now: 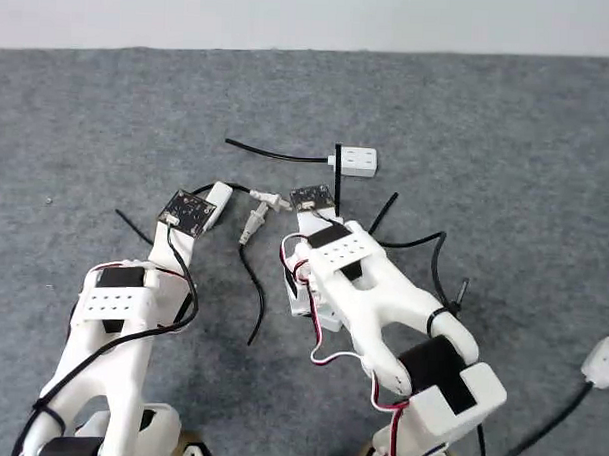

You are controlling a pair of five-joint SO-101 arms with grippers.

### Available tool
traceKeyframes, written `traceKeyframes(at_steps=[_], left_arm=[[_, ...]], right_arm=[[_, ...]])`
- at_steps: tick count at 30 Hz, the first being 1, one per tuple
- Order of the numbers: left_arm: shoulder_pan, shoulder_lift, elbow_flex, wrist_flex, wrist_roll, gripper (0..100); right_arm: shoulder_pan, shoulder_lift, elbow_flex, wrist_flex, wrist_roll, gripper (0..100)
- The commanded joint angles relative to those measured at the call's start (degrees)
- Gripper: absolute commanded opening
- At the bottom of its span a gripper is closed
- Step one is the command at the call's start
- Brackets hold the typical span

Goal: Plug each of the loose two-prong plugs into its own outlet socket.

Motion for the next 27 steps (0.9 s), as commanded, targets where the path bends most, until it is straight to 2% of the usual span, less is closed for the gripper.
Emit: traceKeyframes(at_steps=[1, 2, 6, 10, 13, 15, 19, 23, 27], left_arm=[[-0.09, -0.18, -2.59, -1.41, -0.62, 1], [-0.09, -0.18, -2.59, -1.41, -0.62, 1], [-0.09, -0.09, -2.77, -1.41, -0.62, 1], [-0.09, -0.09, -2.77, -1.49, -0.62, 1], [0.0, -0.09, -2.77, -2.55, -0.53, 1], [0.09, 0.0, -2.68, -2.9, -0.53, 1], [0.18, 0.0, -2.68, -2.99, -0.53, 1], [0.18, 0.0, -2.68, -3.08, -0.53, 1], [0.18, 0.0, -2.68, -3.08, -0.53, 1]], right_arm=[[2.33, -0.4, -3.43, 0.48, -0.35, 3.9], [3.21, -0.84, -3.43, 0.57, -0.18, 0.4], [8.22, -7.08, -3.34, 3.65, -0.09, 0.6], [17.1, -18.68, -3.25, 8.13, 6.95, 0.9], [29.58, -28.0, -3.16, 11.21, 15.3, 0.9], [41.19, -32.75, -2.2, 11.38, 20.13, 0.9], [61.49, -33.89, 1.32, 3.65, 28.75, 1.1], [73.8, -27.56, 1.23, -2.42, 36.22, 1.1], [80.66, -20.18, 1.32, -9.98, 38.95, 1.1]])
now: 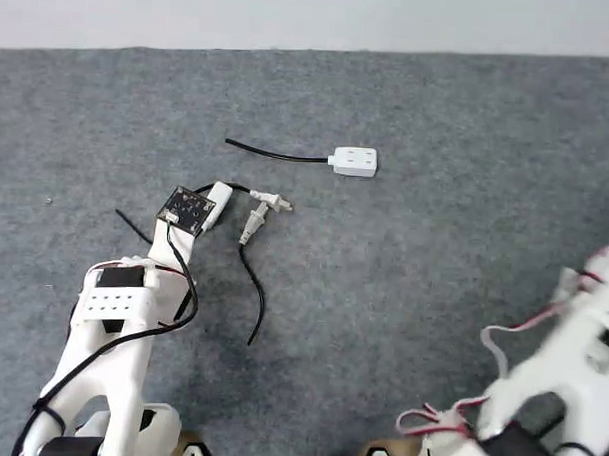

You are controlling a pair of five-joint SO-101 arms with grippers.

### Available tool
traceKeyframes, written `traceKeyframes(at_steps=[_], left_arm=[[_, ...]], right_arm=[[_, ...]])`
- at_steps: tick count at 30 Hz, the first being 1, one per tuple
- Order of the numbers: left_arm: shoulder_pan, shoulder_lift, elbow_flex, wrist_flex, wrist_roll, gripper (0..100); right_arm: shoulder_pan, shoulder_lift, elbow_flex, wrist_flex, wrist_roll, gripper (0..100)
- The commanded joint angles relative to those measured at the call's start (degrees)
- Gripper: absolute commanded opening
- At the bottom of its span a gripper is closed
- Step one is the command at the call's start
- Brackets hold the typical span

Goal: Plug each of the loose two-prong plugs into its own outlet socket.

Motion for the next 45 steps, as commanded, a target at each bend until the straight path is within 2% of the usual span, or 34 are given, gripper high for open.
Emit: traceKeyframes(at_steps=[1, 9, 15, 17, 24, 28, 31, 34, 39, 41, 45], left_arm=[[0.18, 0.0, -2.59, -0.97, -0.53, 1], [0.0, 0.0, -2.51, -0.97, -0.44, 1], [0.18, -0.26, -2.77, -0.79, -0.35, 2], [0.18, -0.35, -2.77, -0.7, -0.26, 2], [0.09, -0.35, -2.77, -0.88, -0.18, 2], [0.0, -0.35, -2.86, -0.97, 0.0, 4], [-0.09, -0.35, -2.86, -1.05, 3.87, 13], [0.35, -0.44, -2.95, -2.02, 6.77, 20], [2.37, -0.44, -2.77, -7.03, 8.97, 20], [3.52, 0.0, -2.86, -9.67, 8.97, 20], [3.96, 0.18, -5.05, -16.62, 8.97, 20]], right_arm=[[4.88, 4.79, -0.97, -6.99, 2.29, 1.2], [3.47, 12.53, -1.67, -14.99, 1.93, 3.5], [3.12, 10.68, -2.81, -9.8, 2.02, 27.0], [3.12, 9.19, -4.48, -5.23, 2.2, 29.2], [3.03, 1.36, -9.41, 9.45, 1.67, 16.9], [2.77, -3.91, -8.44, 15.52, -4.4, 6.5], [-2.33, -7.43, -3.69, 17.45, -5.54, 0.6], [-11.82, -9.1, 4.48, 15.6, -6.86, 2.3], [-30.02, -9.19, 20.31, 1.45, -13.27, 2.8], [-33.36, -9.19, 24.7, -4.26, -11.69, 3.4], [-33.45, -9.19, 26.9, -7.69, -10.02, 3.9]])
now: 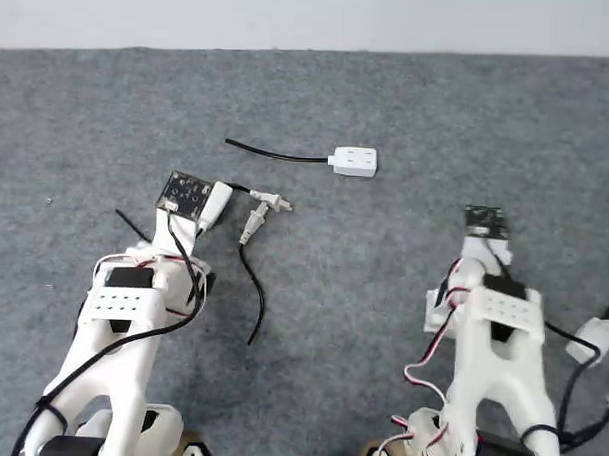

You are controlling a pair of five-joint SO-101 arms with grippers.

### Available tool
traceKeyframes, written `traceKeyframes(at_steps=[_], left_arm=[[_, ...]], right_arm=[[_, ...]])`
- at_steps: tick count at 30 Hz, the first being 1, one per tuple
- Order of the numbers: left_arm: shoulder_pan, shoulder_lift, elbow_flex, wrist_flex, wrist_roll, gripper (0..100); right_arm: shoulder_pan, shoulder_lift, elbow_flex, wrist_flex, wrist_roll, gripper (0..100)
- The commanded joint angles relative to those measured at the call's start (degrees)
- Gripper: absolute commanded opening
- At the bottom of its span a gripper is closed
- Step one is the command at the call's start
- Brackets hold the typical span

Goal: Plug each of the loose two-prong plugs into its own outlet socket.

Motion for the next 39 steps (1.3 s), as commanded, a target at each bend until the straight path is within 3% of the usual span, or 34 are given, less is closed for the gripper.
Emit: traceKeyframes(at_steps=[1, 7, 18, 32, 37, 39], left_arm=[[0.62, 0.44, -6.37, -5.27, 0.62, 20], [0.79, 14.51, -21.49, -4.92, 0.62, 20], [1.67, 42.37, -49.01, 4.75, 0.18, 20], [5.89, 44.22, -50.33, 17.32, -10.81, 19], [5.63, 43.96, -49.8, 15.03, -10.73, 2], [4.84, 43.52, -49.89, 16.35, -10.55, 2]], right_arm=[[-1.01, -2.07, 0.09, -2.51, 0.79, 3.9], [-0.92, -2.07, 0.09, -2.51, 1.05, 3.6], [-0.92, -2.07, -0.09, -3.12, 1.14, 3.6], [-0.84, -2.07, -0.09, -3.82, 1.14, 3.6], [-0.04, -2.07, -0.09, -3.82, 1.14, 3.6], [0.57, -2.07, -0.09, -3.91, 1.14, 3.6]])
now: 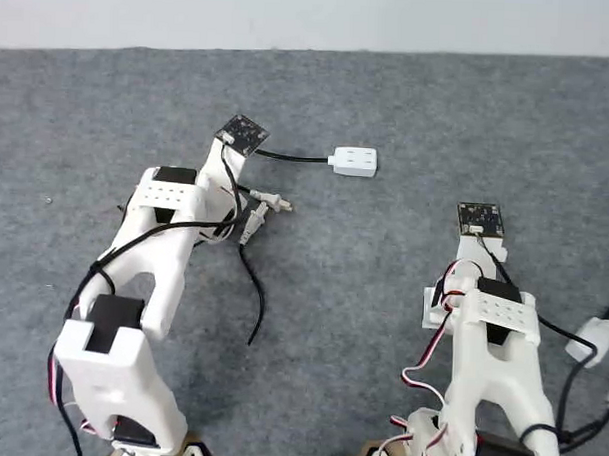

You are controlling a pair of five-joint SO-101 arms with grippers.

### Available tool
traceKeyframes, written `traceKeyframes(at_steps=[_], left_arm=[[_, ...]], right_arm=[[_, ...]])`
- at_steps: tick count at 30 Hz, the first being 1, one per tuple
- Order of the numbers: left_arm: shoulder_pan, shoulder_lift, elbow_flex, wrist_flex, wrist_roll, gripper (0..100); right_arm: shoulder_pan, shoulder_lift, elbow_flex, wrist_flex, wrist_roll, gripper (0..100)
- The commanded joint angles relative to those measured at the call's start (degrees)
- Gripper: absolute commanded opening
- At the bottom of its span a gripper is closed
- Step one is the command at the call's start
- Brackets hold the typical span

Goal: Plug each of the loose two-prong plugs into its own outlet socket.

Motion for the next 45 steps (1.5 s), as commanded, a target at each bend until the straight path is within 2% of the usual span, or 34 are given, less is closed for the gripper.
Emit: traceKeyframes(at_steps=[1, 8, 14, 18, 22, 26, 32, 38, 42, 45], left_arm=[[-1.49, -1.14, -1.63, 2.02, 0.18, 1], [-2.46, -5.8, -1.36, 9.32, 13.45, 1], [-2.37, -6.24, -5.05, 8.79, 12.13, 2], [-2.37, -6.24, -9.01, 11.25, 11.96, 15], [-2.46, -6.07, -11.21, 10.29, 11.87, 27], [-2.37, -3.96, -10.59, 4.4, 12.04, 26], [0.26, 6.95, -13.67, 3.6, 12.04, 22], [0.7, 14.33, -23.69, 10.81, 12.57, 22], [0.53, 16.88, -26.95, 12.4, 16.09, 22], [0.53, 17.05, -28.0, 12.75, 16.18, 22]], right_arm=[[0.92, -1.98, -0.53, -0.84, 0.79, 3.6], [0.92, -1.98, -0.53, -0.84, 0.79, 3.6], [0.92, -1.98, -0.53, -0.84, 0.79, 3.6], [0.92, -1.98, -0.53, -0.84, 0.79, 3.6], [0.92, -1.98, -0.53, -1.01, 0.79, 3.6], [0.84, -1.98, -0.44, -1.54, 0.79, 3.6], [0.66, -1.98, -0.44, -1.54, 0.79, 3.6], [0.66, -1.98, -0.44, -1.54, 0.88, 3.6], [0.57, -1.98, -0.44, -1.54, 0.88, 3.6], [0.57, -1.98, -0.44, -1.63, 0.88, 3.6]])
